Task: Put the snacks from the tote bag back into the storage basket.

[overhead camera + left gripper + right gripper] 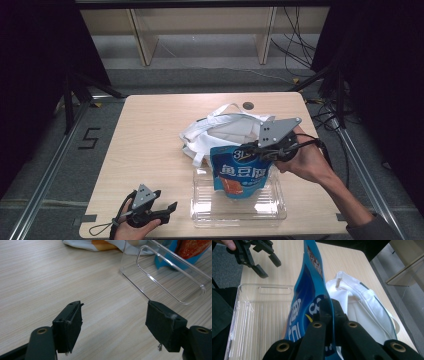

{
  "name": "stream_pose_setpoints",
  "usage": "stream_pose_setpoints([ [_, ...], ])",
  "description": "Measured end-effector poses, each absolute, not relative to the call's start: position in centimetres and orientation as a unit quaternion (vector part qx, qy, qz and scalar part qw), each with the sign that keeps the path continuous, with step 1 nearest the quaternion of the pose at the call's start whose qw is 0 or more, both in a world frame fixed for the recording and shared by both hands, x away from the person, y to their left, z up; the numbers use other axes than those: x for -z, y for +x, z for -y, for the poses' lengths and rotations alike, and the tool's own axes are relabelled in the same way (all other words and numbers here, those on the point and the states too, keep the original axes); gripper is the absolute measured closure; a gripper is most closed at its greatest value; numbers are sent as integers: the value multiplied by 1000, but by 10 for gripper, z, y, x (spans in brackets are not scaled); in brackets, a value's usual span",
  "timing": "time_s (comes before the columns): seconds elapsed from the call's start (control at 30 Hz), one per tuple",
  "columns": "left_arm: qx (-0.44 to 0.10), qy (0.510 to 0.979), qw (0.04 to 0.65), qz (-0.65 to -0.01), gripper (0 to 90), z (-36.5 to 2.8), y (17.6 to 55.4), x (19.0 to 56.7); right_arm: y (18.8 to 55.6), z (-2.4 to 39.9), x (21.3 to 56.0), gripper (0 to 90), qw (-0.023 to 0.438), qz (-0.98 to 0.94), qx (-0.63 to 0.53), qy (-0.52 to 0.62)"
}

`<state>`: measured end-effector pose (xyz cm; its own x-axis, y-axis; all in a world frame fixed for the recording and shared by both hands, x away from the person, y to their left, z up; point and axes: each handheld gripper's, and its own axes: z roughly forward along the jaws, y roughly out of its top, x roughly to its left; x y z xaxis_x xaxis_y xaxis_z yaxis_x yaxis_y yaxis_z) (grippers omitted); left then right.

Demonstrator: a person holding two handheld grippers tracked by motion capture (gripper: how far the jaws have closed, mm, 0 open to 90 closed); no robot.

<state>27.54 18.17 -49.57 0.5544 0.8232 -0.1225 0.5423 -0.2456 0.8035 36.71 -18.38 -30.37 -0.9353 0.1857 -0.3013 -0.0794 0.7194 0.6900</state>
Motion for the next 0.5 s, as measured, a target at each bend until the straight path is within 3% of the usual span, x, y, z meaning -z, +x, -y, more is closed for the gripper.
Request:
stream_pose_setpoints([
  [0.5, -165, 774, 423, -442, 278, -182, 276, 496, 367, 186, 304, 900, 178, -909, -375, 34],
])
